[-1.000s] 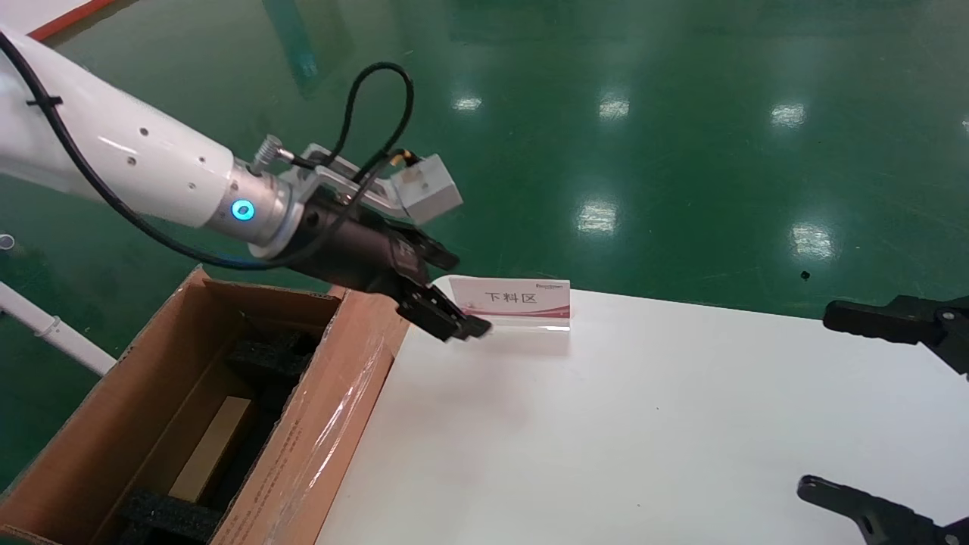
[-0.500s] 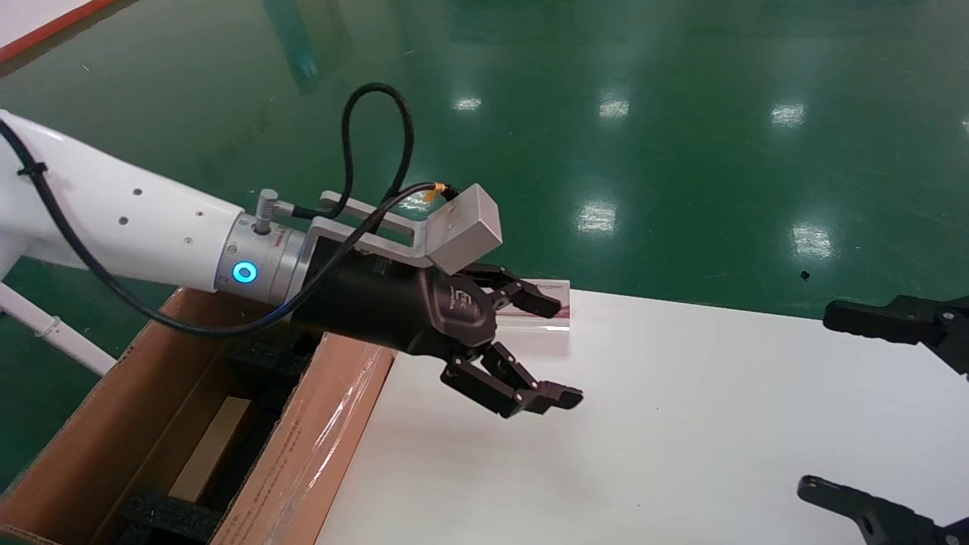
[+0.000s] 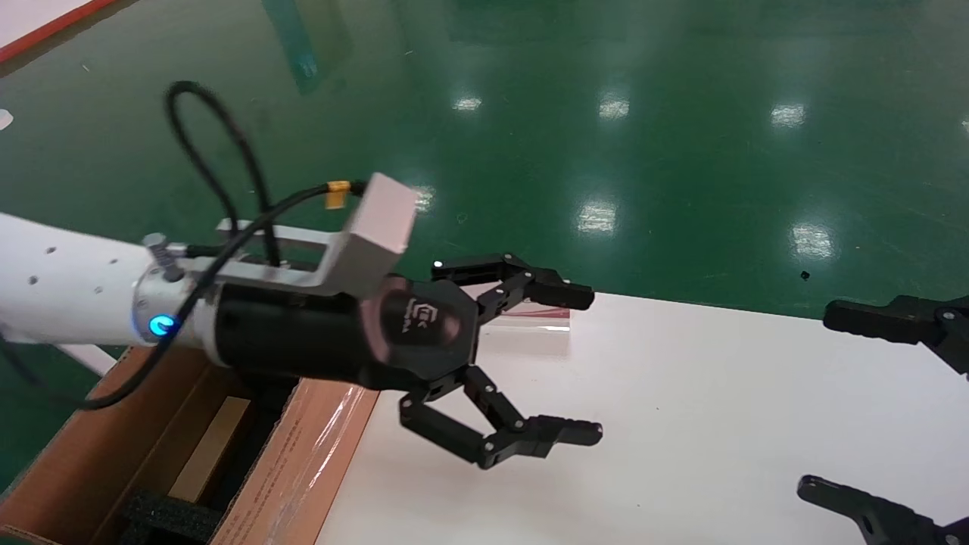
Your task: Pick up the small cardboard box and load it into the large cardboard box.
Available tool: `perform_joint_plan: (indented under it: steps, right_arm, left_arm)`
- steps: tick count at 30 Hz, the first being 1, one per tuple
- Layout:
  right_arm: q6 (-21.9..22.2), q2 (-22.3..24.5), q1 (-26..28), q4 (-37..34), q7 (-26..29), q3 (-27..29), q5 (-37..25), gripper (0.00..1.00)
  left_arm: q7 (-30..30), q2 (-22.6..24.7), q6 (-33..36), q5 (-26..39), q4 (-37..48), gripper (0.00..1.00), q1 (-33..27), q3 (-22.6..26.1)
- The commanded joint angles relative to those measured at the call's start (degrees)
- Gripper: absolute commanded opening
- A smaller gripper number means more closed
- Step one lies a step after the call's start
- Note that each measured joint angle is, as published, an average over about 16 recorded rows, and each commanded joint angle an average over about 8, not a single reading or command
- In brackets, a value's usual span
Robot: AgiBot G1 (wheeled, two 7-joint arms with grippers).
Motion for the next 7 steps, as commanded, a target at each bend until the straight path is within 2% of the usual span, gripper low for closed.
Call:
perform_joint_plan:
  steps: [1, 4, 7]
  right_arm:
    - [0.00, 0.00, 0.00, 0.00, 0.00, -0.01, 0.00, 1.00]
    - [0.01, 0.01, 0.00, 0.00, -0.01, -0.01, 0.01, 1.00]
    - [0.01, 0.01, 0.00, 0.00, -0.01, -0.01, 0.01, 1.00]
  left_arm:
    - [2.28, -0.18, 1.24, -1.68, -0.39, 1.00, 3.35, -4.28]
    - [4.56, -0.35, 2.50, -3.40, -0.79, 1.00, 6.79, -8.69]
    - [5.60, -0.43, 3.08, -4.19, -0.97, 1.00, 8.38, -10.73]
